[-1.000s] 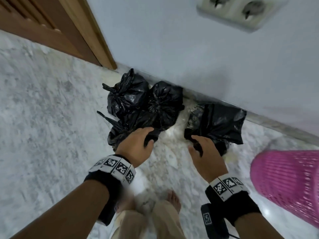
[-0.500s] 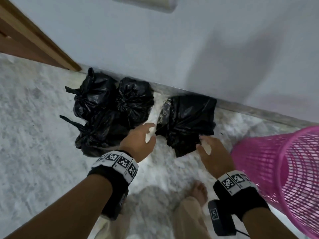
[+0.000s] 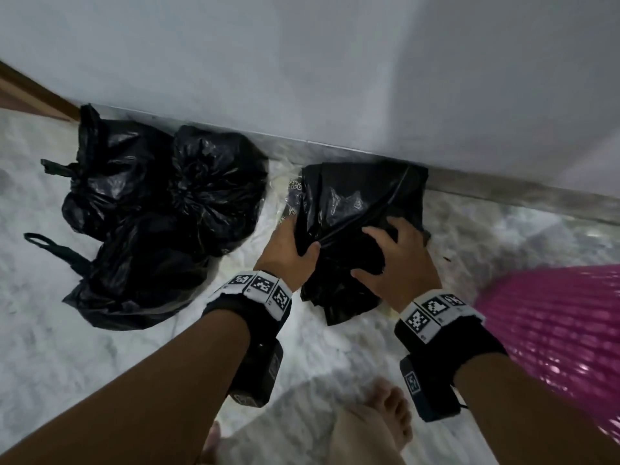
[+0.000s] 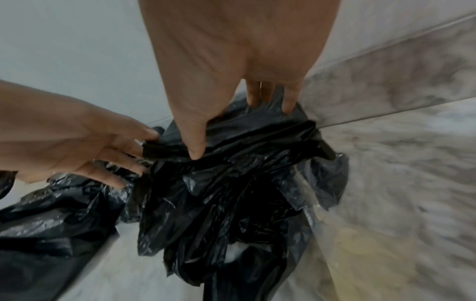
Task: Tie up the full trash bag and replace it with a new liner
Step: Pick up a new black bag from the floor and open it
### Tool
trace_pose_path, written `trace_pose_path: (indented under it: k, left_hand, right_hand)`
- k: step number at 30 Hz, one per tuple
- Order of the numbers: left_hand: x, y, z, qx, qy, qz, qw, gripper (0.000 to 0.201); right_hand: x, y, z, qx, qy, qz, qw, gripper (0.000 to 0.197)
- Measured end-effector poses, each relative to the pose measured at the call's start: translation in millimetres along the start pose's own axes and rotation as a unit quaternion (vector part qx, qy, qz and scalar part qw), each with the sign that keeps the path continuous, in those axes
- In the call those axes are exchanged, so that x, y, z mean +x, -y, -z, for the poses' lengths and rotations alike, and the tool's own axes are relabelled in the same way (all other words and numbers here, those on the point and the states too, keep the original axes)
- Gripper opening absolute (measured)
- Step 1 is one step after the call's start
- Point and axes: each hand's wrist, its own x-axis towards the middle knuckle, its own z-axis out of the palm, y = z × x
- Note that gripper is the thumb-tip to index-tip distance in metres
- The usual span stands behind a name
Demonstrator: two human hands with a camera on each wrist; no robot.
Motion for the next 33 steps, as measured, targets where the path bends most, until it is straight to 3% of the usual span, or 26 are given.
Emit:
trace_pose_path:
  k: [3,8,11,13,23,28,30,33]
  left_hand:
    - [13,1,-12,-0.024,-0.002,0.026,0.999,0.053]
    - [14,-15,-12,0.007,0.003,0.002,1.0,0.024]
    - [0,-33,0,-0.016,-0.015,-0.016,1.0,0.016]
    - [-17,-46,13,-0.043,-0.028,-0.025,0.998,0.023]
    - [-130,-138,95,-0.119,-0.058,-0.052,0.99,0.031]
    - [-176,-172,116,-0.161,-0.061,-0.053,0.984,0.022]
    - [-194,-182,119,-0.181,-0.045,-0.056,0.981,0.024]
    - [-217,-191,122,-0.213,-0.011,-0.055,0.975,0.029]
  right_hand:
    - [12,0,-15,-0.005,0.003,0.022,1.0,0.068]
    - [20,7,-17,0.055,-0.049,0.042,0.996,0.02]
    - [13,13,3,0.117,-0.051,0.044,0.991,0.019]
    - [3,19,25,0.163,-0.053,0.049,0.984,0.018]
    - [-84,78,165,0.244,-0.02,0.062,0.968,0.022]
    - [-127,108,204,0.256,0.056,0.083,0.962,0.073]
    - [-139,118,208,0.251,0.065,0.08,0.962,0.083]
    - [-154,125,208,0.259,0.028,0.068,0.963,0.063]
